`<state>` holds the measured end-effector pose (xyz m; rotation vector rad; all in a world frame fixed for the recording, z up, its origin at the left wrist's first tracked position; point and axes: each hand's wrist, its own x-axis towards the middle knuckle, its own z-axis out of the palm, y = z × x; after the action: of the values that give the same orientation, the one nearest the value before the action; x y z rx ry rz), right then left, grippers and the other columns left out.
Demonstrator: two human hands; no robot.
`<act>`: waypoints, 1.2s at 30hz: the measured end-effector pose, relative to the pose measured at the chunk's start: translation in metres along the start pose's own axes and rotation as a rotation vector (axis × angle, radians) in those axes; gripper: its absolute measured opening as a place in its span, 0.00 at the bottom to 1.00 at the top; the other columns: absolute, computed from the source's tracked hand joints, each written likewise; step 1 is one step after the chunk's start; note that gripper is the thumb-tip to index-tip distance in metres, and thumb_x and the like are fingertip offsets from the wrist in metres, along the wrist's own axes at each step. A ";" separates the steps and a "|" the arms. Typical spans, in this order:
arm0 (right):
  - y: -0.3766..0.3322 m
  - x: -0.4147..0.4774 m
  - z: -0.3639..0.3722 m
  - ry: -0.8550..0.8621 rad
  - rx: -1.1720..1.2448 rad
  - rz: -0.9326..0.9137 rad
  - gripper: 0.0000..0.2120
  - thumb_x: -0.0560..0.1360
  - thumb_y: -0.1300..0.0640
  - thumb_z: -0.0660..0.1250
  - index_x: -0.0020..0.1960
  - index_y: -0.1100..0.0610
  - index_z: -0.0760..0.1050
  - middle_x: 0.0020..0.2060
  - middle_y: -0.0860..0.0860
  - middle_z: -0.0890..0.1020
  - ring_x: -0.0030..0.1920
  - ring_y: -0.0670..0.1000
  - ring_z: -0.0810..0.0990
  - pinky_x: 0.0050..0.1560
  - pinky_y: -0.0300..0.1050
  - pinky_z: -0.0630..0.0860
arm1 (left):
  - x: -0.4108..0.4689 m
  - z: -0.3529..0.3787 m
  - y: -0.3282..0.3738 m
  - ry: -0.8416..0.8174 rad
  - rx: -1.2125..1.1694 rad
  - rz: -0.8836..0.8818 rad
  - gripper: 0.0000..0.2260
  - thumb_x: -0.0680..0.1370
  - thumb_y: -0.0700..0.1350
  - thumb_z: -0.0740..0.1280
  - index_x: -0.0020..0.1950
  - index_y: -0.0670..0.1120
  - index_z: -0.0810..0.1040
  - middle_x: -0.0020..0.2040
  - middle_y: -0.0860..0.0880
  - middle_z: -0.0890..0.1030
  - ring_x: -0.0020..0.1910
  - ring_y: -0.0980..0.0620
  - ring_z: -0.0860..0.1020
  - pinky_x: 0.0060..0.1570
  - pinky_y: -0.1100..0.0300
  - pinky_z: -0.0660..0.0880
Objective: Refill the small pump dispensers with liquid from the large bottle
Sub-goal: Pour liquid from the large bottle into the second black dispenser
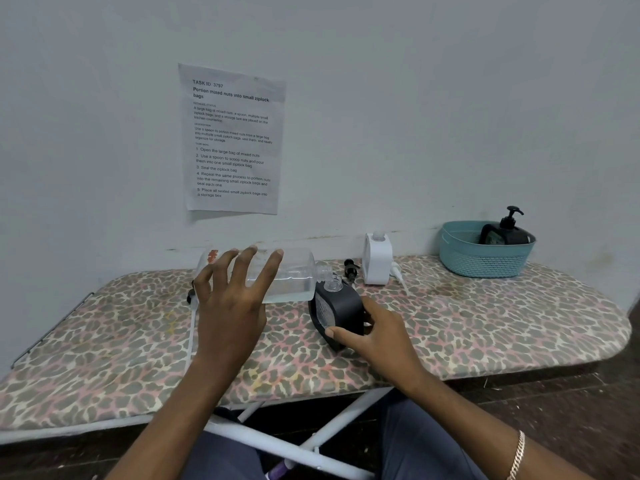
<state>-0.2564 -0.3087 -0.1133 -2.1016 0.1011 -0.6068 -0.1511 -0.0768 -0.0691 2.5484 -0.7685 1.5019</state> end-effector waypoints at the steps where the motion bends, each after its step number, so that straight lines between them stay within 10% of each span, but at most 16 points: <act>1: 0.000 0.000 0.000 0.003 0.005 0.000 0.24 0.69 0.39 0.80 0.62 0.44 0.80 0.51 0.35 0.85 0.54 0.35 0.81 0.57 0.34 0.76 | 0.000 0.000 0.000 -0.012 -0.011 -0.006 0.42 0.64 0.30 0.74 0.77 0.52 0.74 0.71 0.43 0.77 0.70 0.36 0.73 0.67 0.37 0.64; 13: -0.004 -0.003 0.006 0.013 0.015 -0.004 0.24 0.69 0.36 0.79 0.61 0.42 0.78 0.53 0.35 0.85 0.56 0.36 0.81 0.55 0.31 0.76 | -0.005 0.011 0.000 -0.136 -0.266 -0.220 0.40 0.67 0.46 0.83 0.78 0.50 0.73 0.64 0.44 0.81 0.62 0.38 0.77 0.57 0.38 0.73; 23: -0.008 -0.007 0.008 0.001 0.060 -0.015 0.23 0.71 0.41 0.80 0.61 0.47 0.78 0.45 0.42 0.86 0.41 0.41 0.85 0.38 0.39 0.82 | -0.003 0.008 -0.004 -0.175 -1.024 -0.778 0.31 0.74 0.50 0.81 0.73 0.53 0.73 0.58 0.54 0.81 0.59 0.51 0.80 0.59 0.50 0.76; 36: 0.003 0.005 0.026 -0.034 -0.016 -0.026 0.17 0.80 0.55 0.71 0.67 0.45 0.73 0.53 0.44 0.84 0.49 0.42 0.82 0.43 0.38 0.80 | -0.017 0.026 0.003 -0.242 -1.051 -0.820 0.34 0.72 0.57 0.80 0.73 0.54 0.69 0.63 0.52 0.79 0.66 0.46 0.78 0.66 0.43 0.76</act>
<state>-0.2403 -0.2921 -0.1256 -2.1305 0.0589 -0.5869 -0.1382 -0.0810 -0.0978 1.8076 -0.2859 0.3510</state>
